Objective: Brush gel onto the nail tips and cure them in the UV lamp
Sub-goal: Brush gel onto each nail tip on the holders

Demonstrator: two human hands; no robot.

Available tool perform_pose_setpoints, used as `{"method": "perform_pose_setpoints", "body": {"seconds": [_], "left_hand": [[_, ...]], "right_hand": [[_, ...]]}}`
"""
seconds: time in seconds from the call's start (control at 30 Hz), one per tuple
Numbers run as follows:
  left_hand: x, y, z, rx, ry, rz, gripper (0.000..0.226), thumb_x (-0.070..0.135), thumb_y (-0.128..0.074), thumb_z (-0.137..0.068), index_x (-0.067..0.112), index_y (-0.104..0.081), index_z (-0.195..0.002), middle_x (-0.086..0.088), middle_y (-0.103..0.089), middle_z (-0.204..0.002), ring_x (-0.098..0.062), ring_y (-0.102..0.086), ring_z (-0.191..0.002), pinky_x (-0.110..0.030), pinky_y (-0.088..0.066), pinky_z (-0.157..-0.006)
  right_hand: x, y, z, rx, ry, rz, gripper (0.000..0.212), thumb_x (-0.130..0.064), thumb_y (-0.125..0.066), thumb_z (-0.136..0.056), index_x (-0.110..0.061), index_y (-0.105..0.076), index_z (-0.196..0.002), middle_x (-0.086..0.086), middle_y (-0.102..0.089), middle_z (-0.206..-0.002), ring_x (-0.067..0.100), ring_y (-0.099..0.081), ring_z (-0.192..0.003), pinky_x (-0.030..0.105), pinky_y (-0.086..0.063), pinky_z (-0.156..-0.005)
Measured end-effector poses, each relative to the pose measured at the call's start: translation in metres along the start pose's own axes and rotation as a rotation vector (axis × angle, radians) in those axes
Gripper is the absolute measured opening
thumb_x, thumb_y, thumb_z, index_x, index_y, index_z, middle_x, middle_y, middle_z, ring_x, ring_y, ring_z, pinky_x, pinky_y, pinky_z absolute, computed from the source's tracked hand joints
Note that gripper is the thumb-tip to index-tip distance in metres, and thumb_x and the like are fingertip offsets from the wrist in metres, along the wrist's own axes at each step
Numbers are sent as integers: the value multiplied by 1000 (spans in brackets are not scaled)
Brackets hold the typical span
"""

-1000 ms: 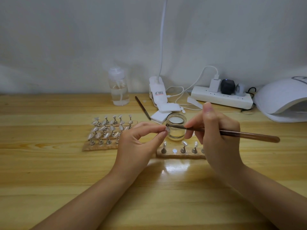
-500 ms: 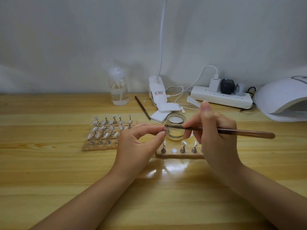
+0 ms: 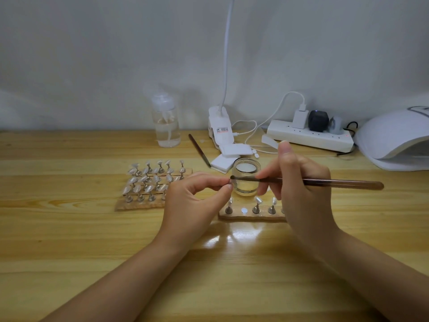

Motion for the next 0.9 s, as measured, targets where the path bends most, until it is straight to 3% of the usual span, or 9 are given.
{"method": "perform_pose_setpoints", "body": {"seconds": [0.13, 0.4, 0.57, 0.73, 0.9], "left_hand": [[1, -1, 0, -8, -4, 6, 23, 6, -72, -71, 28, -72, -74, 9, -72, -78, -4, -66, -77, -12, -48, -74], [-1, -1, 0, 4, -1, -8, 20, 7, -72, -70, 27, -72, -74, 10, -71, -77, -2, -65, -76, -11, -47, -73], [1, -2, 0, -18, -3, -4, 21, 7, -71, -72, 28, -71, -75, 13, -71, -79, 1, -65, -78, -9, -46, -72], [0, -3, -2, -25, -5, -23, 16, 11, -72, -73, 26, -72, -78, 12, -71, -79, 1, -64, -82, -12, -47, -75], [-2, -2, -2, -20, 7, -31, 16, 13, -72, -73, 28, -71, -78, 13, -71, -81, 0, -63, -84, -19, -49, -79]], "right_hand": [[1, 8, 1, 56, -34, -16, 52, -28, -37, -90, -10, -60, -47, 18, -50, -42, 11, -46, -36, 11, -35, -46], [3, 2, 1, 26, -43, 1, 49, -30, -40, -90, -4, -63, -56, 11, -56, -46, 4, -48, -40, 10, -36, -50], [5, 11, 0, 93, -92, -22, 56, -34, -36, -90, -11, -60, -45, 11, -48, -37, 22, -42, -35, 13, -34, -41], [2, 9, 0, 93, -89, -50, 53, -34, -41, -95, -10, -62, -53, 12, -55, -43, 14, -41, -35, 15, -33, -39], [1, 2, 2, 21, -88, -3, 42, -33, -48, -84, -4, -63, -58, 14, -57, -47, 7, -42, -34, 13, -35, -40]]}}
Point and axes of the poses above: each hand's wrist, its own z-axis away from the middle knuckle, its own y-axis out of the back of the hand, x = y × z, the point moved 9 cm from there along -z, towards the middle knuckle
